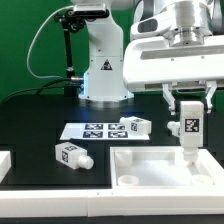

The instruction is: Assemble one leg

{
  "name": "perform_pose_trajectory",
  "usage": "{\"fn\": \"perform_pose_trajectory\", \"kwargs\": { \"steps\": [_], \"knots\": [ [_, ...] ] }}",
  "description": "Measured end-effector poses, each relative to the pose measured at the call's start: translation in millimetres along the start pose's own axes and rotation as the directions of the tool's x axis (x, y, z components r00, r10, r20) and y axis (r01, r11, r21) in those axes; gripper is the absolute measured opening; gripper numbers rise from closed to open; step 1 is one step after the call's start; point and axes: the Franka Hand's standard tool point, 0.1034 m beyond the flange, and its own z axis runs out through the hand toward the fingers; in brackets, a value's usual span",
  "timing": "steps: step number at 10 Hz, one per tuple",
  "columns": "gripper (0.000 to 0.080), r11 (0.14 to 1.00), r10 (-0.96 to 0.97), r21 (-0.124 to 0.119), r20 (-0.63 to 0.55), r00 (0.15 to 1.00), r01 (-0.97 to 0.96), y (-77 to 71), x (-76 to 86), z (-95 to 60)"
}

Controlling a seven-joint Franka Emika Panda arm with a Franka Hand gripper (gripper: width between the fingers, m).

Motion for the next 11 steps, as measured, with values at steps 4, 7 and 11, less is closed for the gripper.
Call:
{"fn": "perform_pose_trajectory", "kwargs": {
  "steps": [4, 7, 11],
  "knots": [
    [0.0285, 0.999, -0.031, -0.014, 0.011, 0.999, 0.031, -7.4, -1.9, 16.2],
    [0.0285, 1.0, -0.024, -0.013, 0.027, 0.999, 0.024, -18.7, -16.8, 26.7],
    [0.0285, 1.0, -0.023, -0.015, 0.041, 0.999, 0.024, -21.9, -27.7, 32.7]
  ]
}}
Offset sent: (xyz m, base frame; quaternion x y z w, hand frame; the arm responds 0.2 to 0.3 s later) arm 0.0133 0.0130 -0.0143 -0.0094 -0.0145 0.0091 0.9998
